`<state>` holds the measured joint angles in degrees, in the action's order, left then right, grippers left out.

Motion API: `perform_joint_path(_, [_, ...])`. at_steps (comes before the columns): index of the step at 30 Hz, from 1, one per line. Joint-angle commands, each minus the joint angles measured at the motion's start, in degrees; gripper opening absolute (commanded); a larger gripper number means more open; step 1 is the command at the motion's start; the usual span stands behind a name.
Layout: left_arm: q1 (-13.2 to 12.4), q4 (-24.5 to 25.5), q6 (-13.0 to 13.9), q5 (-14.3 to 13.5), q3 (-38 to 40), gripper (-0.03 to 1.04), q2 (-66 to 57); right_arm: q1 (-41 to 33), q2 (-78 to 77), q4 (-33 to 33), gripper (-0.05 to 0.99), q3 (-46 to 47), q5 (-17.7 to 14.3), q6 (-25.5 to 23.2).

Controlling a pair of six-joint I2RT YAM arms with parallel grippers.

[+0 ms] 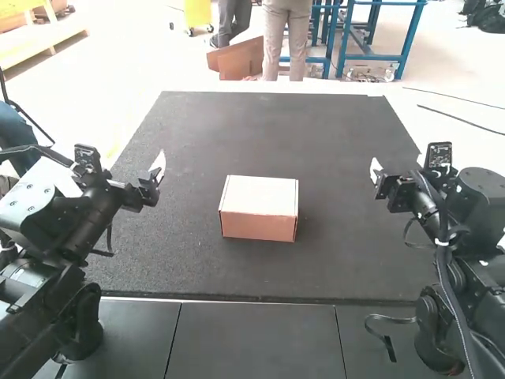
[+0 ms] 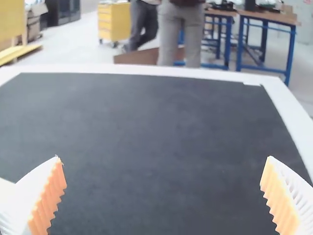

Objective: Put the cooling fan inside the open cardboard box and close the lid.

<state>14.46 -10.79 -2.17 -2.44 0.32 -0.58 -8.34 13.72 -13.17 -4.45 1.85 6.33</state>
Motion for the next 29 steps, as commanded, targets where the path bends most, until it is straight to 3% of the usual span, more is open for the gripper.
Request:
perform_joint_path(1, [-0.9, 1.6, -1.1, -1.3, -0.4, 0.97, 0.6, 1.3, -2.0, -0.5, 0.91, 0.4, -0.5, 1.6])
perform_joint_path(7, [-1.7, 6.7, -3.3, -1.4, -0.4, 0.97, 0.6, 2.3, -8.7, 0.3, 0.91, 3.7, -0.5, 1.9])
perform_joint_path(12, [-4.2, 9.8, -5.1, -1.5, -0.4, 0.97, 0.6, 4.0, -14.0, 5.2, 0.91, 4.4, 0.7, 2.0])
perform_joint_path(18, [-8.0, 12.0, -5.0, -1.6, -0.4, 0.97, 0.7, 6.9, -13.8, 8.9, 0.91, 4.4, 1.8, 2.0])
perform_joint_path(29, [-8.7, 12.1, -4.4, -1.6, -0.4, 0.97, 0.6, 5.9, -13.8, 13.2, 0.91, 4.4, -0.7, 2.5])
